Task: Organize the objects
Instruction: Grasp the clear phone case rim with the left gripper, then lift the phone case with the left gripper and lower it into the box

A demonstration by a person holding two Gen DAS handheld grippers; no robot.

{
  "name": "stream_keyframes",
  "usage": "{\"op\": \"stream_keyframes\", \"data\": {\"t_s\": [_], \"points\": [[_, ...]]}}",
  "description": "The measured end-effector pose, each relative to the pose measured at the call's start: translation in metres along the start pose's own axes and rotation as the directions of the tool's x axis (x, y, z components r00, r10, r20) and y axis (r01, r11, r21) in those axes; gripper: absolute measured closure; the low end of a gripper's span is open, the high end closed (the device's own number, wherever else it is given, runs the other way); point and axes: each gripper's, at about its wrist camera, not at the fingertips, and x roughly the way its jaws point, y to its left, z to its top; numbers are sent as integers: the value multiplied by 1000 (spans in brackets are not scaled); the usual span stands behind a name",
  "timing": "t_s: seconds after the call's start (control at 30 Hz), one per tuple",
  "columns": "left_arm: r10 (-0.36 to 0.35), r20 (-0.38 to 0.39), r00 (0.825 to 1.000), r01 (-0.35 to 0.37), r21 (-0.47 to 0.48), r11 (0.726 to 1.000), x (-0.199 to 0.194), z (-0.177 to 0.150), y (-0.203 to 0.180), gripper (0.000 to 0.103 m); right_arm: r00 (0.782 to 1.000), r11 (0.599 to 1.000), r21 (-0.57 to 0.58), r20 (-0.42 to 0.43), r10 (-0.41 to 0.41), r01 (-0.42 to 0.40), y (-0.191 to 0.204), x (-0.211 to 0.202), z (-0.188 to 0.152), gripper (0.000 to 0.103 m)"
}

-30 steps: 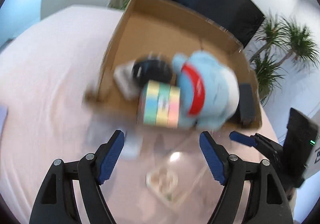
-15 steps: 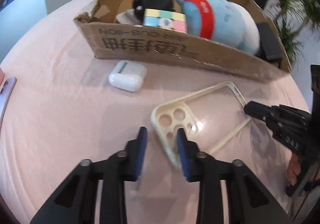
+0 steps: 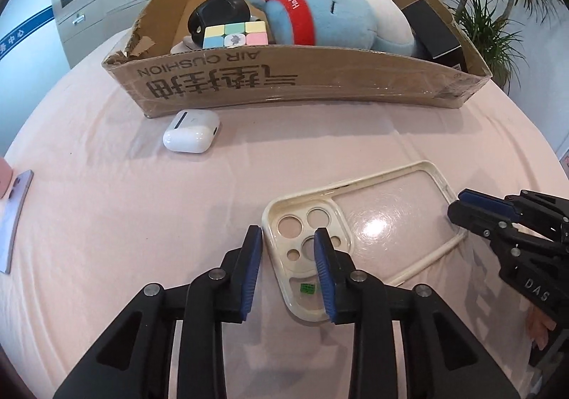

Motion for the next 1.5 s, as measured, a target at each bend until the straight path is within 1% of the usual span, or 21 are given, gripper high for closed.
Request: {"op": "stream_keyframes", "data": {"t_s": [0.07,0.1,0.23,0.3,0.33,0.4,0.53,0.57,0.6,0.63,0.67,0.7,0.77,0.9,1.1,1.33,1.43,1.5], "points": [[4,12,1000,-4,2,1000,-2,-2,-3,74,1000,1000,-6,0,-18,18,5,3,2,86],[3,16,1000,-3,2,1000,0,-1,8,74,1000,1000,0,0,-22,22,6,4,2,85],[3,38,999,-2,-4,1000,2,-1,10,66,1000,1000,25,4,-15,15,7,6,4,78],[16,45,999,-16,3,1000,4,-1,8,62,1000,1000,19,3,-16,16,10,6,4,75],[21,47,999,-21,-1,1000,5,-1,9,59,1000,1000,13,2,-21,21,11,6,3,74],[10,49,999,-9,-13,1000,5,-1,12,57,1000,1000,11,1,-25,25,12,6,3,74],[17,51,999,-17,-10,1000,4,-3,11,57,1000,999,19,2,-30,30,12,6,3,74],[16,51,999,-15,-12,1000,4,-3,12,58,999,999,20,2,-36,36,13,6,3,79],[13,52,999,-13,-11,1000,3,-3,11,63,998,998,20,2,-56,56,13,6,2,82],[7,53,999,-7,-6,1000,3,-3,10,67,997,997,24,2,-72,72,12,6,2,90],[-1,54,999,1,2,1000,2,-3,9,77,997,996,30,3,-82,82,11,5,3,93],[-4,54,999,3,12,1000,1,-4,6,79,996,996,36,3,-86,85,10,5,2,94],[13,55,998,-14,19,1000,1,-4,3,82,995,994,37,3,-101,101,9,4,2,97],[3,38,999,-3,3,1000,-1,-2,7,84,993,993,39,3,-114,114,11,3,1,98],[28,40,999,-29,20,999,-7,-3,2,84,993,992,55,28,-114,112,12,-8,0,98],[58,93,994,-63,55,997,-32,9,-9,84,988,990,75,86,-127,120,12,-30,7,98],[64,119,991,-71,60,996,-43,19,-10,84,983,989,67,121,-137,130,13,-43,15,99],[81,142,987,-92,72,993,-51,26,-14,84,979,988,60,145,-147,139,14,-49,20,99]]}}
